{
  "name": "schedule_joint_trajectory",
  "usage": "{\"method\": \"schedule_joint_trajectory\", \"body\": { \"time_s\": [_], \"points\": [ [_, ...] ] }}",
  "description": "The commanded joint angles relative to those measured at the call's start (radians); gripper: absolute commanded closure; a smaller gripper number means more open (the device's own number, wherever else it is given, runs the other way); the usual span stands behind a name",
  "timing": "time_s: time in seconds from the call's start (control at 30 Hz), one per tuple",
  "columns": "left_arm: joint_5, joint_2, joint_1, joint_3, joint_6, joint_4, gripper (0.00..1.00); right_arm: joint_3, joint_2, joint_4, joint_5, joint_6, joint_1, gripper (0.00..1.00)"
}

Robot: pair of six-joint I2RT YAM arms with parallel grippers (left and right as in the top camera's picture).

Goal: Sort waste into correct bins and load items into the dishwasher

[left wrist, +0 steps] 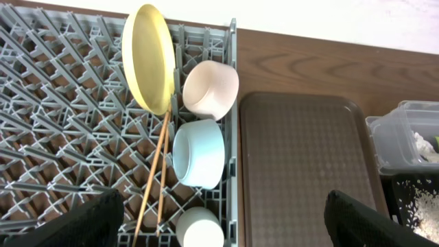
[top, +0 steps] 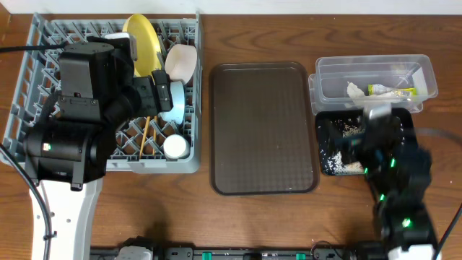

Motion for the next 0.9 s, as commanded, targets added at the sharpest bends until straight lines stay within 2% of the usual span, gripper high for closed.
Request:
{"method": "schedule_joint_trajectory", "body": {
  "time_s": [0.0, 0.13, 0.23, 0.53, 0.67, 0.87],
  "points": [
    [0.002, -0.001, -0.001, -0.002, -0.006, 0.001, 0.07, -0.203, -0.125, 0.134, 0.010, -0.003, -0.014, 0.01],
    [0.002, -0.001, -0.001, -0.002, -0.006, 0.001, 0.07, -0.415, -0.255, 0.346, 0.010, 0.018, -0.014, 0.01],
    [0.002, -0.001, -0.001, -0.002, -0.006, 0.001, 0.06, -0.495, -0.337, 0.387, 0.010, 0.026, -0.014, 0.01],
    [0.002, -0.001, -0.001, -0.002, -0.006, 0.001, 0.06, -0.500, -0.585, 0.043, 0.044, 0.032, -0.014, 0.01],
    [0.002, -0.001, -0.001, -0.002, -0.006, 0.001, 0.06, -0.500, -0.644, 0.049, 0.051, -0.021, -0.014, 0.01],
    [0.002, 0.000, -0.001, -0.002, -0.006, 0.001, 0.06, -0.500, -0.671, 0.052, 0.051, -0.021, -0.012, 0.01]
  ]
}}
